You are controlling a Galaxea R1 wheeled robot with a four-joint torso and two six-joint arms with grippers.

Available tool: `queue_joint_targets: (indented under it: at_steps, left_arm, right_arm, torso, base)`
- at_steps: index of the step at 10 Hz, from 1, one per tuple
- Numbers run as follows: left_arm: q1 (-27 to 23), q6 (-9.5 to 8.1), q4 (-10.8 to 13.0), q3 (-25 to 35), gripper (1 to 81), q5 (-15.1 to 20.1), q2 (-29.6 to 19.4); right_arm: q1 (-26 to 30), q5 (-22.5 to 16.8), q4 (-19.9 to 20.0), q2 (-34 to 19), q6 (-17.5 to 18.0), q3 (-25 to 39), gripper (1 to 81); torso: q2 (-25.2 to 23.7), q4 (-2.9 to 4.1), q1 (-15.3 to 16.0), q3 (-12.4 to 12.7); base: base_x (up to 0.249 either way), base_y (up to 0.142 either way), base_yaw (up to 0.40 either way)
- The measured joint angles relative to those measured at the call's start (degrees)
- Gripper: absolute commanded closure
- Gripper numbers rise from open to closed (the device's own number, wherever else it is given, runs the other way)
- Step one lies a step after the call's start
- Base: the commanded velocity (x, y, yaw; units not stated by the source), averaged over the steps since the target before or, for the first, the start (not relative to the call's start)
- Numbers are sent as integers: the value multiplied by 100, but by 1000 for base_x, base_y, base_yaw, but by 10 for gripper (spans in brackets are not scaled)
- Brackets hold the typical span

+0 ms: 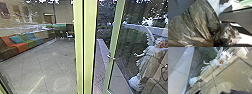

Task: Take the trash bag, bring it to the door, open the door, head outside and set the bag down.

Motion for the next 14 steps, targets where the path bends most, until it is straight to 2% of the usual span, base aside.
queue_joint_targets:
  at_steps: [4, 10, 11, 14]
  left_arm:
    - [-4, 0, 0, -6, 811, 0, 33]
    - [27, 0, 0, -12, 811, -4, 79]
    - [27, 0, 0, -12, 811, -1, 79]
    - [27, 0, 0, -15, 811, -4, 112]
  right_arm:
    - [2, 455, 4, 154, -91, -596, 10]
    - [30, 1179, 240, 868, -411, -2209, 10]
    - [46, 1146, 441, 864, -433, -2313, 10]
    - [41, 829, 1805, 763, -449, -2352, 10]
  torso:
    - [0, 0, 0, 2]
    - [0, 0, 0, 2]
    - [0, 0, 2, 2]
    - [0, 0, 0, 2]
  base:
    - [0, 0, 0]
    - [0, 0, 0]
    - [0, 0, 0]
    - [0, 0, 0]
